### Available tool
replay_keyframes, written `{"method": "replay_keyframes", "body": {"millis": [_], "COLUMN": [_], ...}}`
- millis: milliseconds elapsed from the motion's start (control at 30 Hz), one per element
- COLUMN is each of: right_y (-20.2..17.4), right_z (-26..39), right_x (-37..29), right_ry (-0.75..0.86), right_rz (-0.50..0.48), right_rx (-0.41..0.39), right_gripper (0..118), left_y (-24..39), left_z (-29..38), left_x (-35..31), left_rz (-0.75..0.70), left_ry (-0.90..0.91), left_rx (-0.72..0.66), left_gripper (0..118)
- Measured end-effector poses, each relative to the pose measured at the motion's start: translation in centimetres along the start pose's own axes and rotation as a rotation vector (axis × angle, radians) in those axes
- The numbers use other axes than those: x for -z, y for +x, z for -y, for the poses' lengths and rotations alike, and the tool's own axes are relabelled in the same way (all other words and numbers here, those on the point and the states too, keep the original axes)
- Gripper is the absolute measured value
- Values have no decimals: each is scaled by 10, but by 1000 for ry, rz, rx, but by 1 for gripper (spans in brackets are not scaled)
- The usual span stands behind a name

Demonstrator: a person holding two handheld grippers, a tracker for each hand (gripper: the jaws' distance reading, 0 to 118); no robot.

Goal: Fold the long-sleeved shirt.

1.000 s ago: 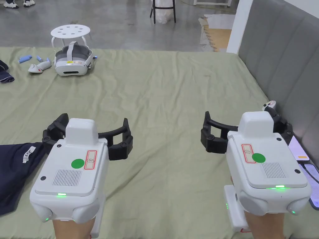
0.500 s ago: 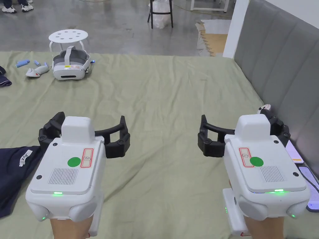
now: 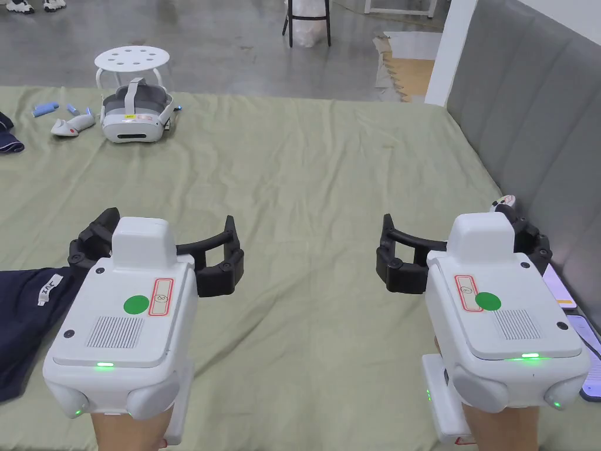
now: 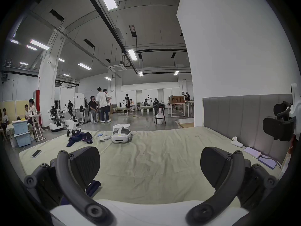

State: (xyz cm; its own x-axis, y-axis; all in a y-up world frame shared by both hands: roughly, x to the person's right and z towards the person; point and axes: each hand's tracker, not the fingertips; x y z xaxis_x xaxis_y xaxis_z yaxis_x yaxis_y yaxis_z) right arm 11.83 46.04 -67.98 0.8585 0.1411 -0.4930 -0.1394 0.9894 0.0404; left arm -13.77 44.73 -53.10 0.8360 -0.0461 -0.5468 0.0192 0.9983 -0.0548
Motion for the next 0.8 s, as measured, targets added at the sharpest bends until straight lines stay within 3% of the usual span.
{"method": "replay_keyframes", "body": {"millis": [433, 800], "right_y": [-1, 8], "right_z": [1, 9], "right_x": [9, 7], "right_ry": [-9, -12], "right_rz": [-32, -15], "right_rx": [-14, 27], "right_gripper": [118, 118], "left_y": [5, 9], "left_z": [0, 0], "left_x": [-2, -6], "left_rz": [-3, 8], "left_ry": [-6, 2], "left_rx": [6, 23], "left_gripper": [111, 111]}}
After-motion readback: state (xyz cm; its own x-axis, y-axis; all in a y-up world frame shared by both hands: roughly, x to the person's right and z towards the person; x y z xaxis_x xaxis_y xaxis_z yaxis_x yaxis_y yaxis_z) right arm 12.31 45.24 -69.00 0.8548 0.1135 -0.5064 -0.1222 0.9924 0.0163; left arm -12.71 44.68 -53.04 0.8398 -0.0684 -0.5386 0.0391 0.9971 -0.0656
